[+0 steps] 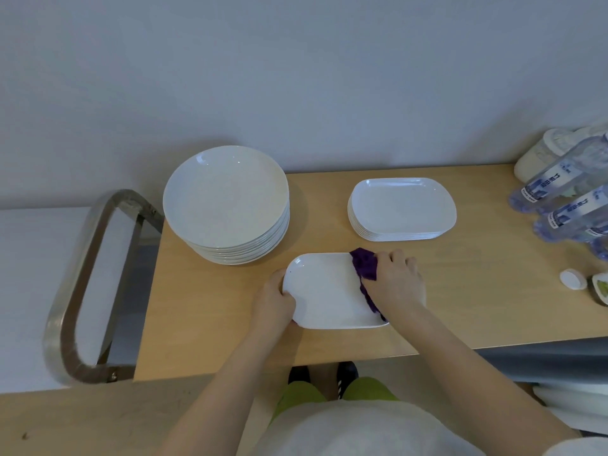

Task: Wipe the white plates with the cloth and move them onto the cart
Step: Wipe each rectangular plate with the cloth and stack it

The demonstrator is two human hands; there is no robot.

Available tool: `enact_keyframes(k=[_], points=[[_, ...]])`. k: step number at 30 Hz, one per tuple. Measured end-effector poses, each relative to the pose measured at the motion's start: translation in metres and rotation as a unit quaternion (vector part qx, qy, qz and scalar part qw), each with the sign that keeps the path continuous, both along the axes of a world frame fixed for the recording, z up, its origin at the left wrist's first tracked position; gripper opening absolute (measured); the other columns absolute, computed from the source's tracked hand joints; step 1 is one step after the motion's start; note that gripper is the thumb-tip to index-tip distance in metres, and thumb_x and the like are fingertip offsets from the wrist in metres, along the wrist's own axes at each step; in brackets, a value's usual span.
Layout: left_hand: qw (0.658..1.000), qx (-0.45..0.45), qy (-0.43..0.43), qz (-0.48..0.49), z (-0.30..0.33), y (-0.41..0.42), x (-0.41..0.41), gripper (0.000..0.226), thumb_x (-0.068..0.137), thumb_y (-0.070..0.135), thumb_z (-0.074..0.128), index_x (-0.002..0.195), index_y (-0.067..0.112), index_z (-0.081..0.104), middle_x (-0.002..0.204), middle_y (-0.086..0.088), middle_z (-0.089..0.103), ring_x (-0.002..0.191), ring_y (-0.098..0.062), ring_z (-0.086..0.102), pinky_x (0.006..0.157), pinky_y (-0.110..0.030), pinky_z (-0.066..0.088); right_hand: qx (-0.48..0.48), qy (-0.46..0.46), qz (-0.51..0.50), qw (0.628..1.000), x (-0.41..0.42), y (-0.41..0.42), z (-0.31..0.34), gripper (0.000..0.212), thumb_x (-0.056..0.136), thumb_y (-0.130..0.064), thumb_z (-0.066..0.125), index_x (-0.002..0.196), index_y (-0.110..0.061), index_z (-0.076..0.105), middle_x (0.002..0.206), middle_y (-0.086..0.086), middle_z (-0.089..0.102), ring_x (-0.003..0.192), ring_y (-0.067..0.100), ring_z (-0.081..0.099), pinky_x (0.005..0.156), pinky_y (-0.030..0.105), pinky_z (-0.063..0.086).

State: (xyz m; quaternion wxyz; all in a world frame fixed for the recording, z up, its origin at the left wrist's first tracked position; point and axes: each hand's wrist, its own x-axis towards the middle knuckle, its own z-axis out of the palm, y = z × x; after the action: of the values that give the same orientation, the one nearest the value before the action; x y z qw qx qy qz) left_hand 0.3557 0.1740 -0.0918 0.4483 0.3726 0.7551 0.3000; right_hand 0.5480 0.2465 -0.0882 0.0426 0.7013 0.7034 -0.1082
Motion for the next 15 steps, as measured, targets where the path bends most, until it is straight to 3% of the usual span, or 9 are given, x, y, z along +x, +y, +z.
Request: enact_keyframes(k=[3,7,11,15], points=[[0.999,0.014,-0.032,0.006,0.000,0.000,0.001,0.061,0.075,-0.008,0.036,0.117,0.025,0.064,0.091,0.002,0.068,0.085,-0.027,0.064,0.066,-0.049,0.059,-0.002,-0.016,-0.018,1.000,-0.022,0.006,-0.001,0.035,0.091,-0.034,0.048,0.116,-0.009,0.047,0.118,0.008,0.048,0.109,0.028,0.044,0.085,0.034,0.037],[0.994,0.004,-0.101,0.051,0.002,0.002,0.003,0.059,0.078,-0.011,0.036,0.099,0.038,0.062,0.083,0.005,0.066,0.076,-0.021,0.065,0.047,-0.036,0.057,0.005,-0.010,0.047,0.999,-0.060,0.009,-0.002,0.032,0.091,-0.025,0.046,0.119,-0.010,0.047,0.123,0.009,0.048,0.113,0.032,0.043,0.079,0.035,0.033],[0.989,-0.019,-0.131,0.068,0.004,0.005,0.002,0.048,0.088,-0.009,0.046,0.092,0.038,0.058,0.079,0.007,0.065,0.066,-0.016,0.065,0.041,-0.026,0.052,-0.004,0.026,0.177,0.984,-0.097,-0.009,-0.008,0.047,0.087,-0.047,0.052,0.123,-0.017,0.048,0.126,0.004,0.047,0.113,0.030,0.039,0.079,0.036,0.030],[0.982,-0.031,-0.168,0.086,0.003,0.004,-0.001,0.044,0.088,-0.009,0.049,0.092,0.034,0.059,0.094,-0.002,0.066,0.084,-0.029,0.067,0.046,-0.031,0.055,-0.014,0.070,0.201,0.977,-0.097,-0.011,-0.009,0.054,0.083,-0.051,0.056,0.126,-0.020,0.048,0.125,0.002,0.047,0.114,0.028,0.037,0.081,0.039,0.031]])
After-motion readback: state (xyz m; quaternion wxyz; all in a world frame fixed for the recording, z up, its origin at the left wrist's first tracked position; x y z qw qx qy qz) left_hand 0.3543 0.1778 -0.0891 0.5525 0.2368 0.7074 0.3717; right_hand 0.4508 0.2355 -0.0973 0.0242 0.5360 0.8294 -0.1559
